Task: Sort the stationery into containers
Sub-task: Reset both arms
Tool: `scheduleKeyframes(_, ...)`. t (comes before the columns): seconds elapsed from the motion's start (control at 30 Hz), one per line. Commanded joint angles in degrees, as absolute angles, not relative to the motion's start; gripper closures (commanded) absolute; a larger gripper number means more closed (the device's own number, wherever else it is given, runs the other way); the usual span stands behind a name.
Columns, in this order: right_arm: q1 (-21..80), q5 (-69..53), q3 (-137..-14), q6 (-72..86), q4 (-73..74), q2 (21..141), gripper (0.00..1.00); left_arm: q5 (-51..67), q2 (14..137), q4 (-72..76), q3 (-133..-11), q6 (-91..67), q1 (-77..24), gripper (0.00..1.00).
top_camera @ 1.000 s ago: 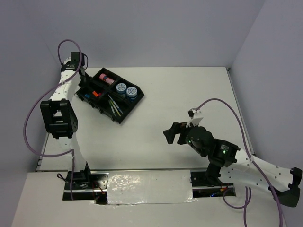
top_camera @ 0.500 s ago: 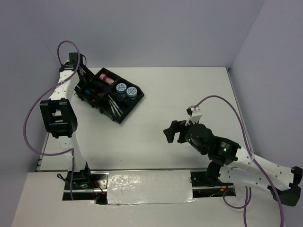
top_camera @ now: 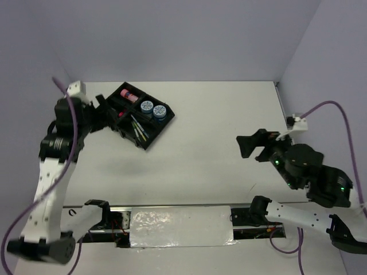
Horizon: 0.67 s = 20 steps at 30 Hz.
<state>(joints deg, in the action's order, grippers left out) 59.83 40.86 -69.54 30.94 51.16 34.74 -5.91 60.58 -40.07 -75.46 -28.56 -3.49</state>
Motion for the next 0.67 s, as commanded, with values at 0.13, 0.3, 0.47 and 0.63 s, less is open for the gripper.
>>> scheduleKeyframes(0.13, 59.50, 45.35, -78.57, 27.07, 63.10, 30.86, 0.00, -1.76, 37.90, -39.98, -61.53, -22.24, -3.60, 0.01)
scheduleKeyframes(0.3, 59.50, 41.49, -73.50, 25.15, 61.27, 23.92, 0.00, -3.43, 27.79, -48.50, -61.35, -21.27, -3.60, 0.01)
scheduleKeyframes(0.47, 59.42, 40.51, -68.56, 24.78, 57.57, 17.58, 0.00, -5.62, 21.10, -50.89, -58.98, -21.97, -3.60, 0.01)
scheduleKeyframes(0.63, 59.59, 41.48, -67.94, 24.96, 57.48, 18.10, 0.00, -6.77, 22.14, -51.33, -59.32, -21.97, -3.69, 0.01)
